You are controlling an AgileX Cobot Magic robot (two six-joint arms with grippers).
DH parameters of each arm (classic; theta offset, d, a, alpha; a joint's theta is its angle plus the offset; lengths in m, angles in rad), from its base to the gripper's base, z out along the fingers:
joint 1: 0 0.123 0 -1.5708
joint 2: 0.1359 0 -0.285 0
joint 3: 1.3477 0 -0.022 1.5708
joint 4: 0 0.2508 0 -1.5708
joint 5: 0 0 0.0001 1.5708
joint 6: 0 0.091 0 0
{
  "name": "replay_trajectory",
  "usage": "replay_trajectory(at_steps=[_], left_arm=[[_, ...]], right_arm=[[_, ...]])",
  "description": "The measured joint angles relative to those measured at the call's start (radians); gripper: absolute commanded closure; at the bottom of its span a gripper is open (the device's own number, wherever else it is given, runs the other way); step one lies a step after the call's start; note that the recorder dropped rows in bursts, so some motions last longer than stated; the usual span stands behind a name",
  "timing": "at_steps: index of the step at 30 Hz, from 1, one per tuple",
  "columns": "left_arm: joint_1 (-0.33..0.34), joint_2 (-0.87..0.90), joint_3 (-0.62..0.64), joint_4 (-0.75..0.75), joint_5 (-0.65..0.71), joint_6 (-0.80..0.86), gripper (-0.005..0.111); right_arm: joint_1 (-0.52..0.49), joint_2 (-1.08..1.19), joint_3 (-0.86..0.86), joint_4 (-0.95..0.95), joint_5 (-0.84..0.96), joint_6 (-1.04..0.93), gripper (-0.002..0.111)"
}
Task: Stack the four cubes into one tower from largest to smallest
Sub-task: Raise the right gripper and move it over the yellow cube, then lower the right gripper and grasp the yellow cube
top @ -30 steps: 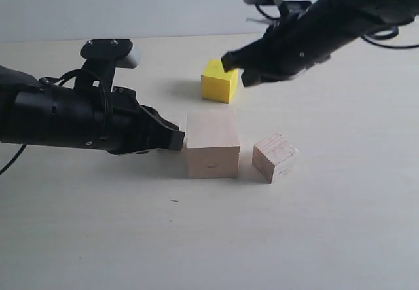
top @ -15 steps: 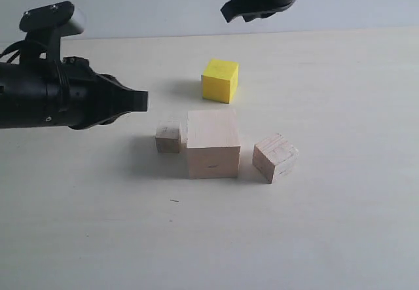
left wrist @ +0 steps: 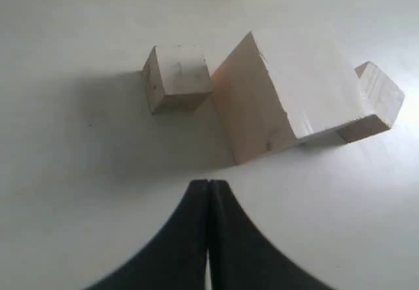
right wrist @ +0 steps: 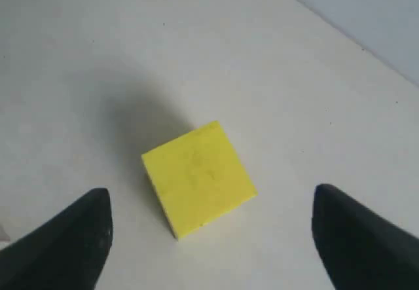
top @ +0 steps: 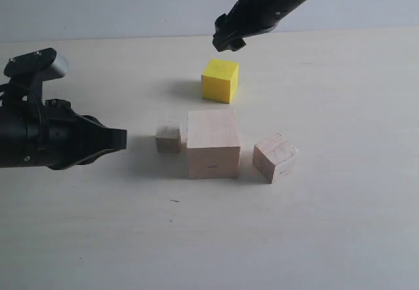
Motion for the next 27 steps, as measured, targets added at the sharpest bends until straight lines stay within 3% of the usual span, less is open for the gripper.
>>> replay_trajectory(at_steps=[10, 20, 27], left_arm=[[0.0, 0.0, 0.0, 0.077, 0.079, -0.037, 0.107], [0.0, -0.016, 0.0, 0.387, 0.14, -0.308, 0.107], [0.0, -0.072, 0.0, 0.566, 0.176, -0.464, 0.107]], right_arm=[[0.0, 0.089, -0.004, 0.017, -0.062, -0.037, 0.025], [0.0, 0.183, -0.131, 0.193, 0.044, -0.267, 0.025], [-0.037, 0.244, -0.197, 0.192, 0.11, -0.355, 0.025]])
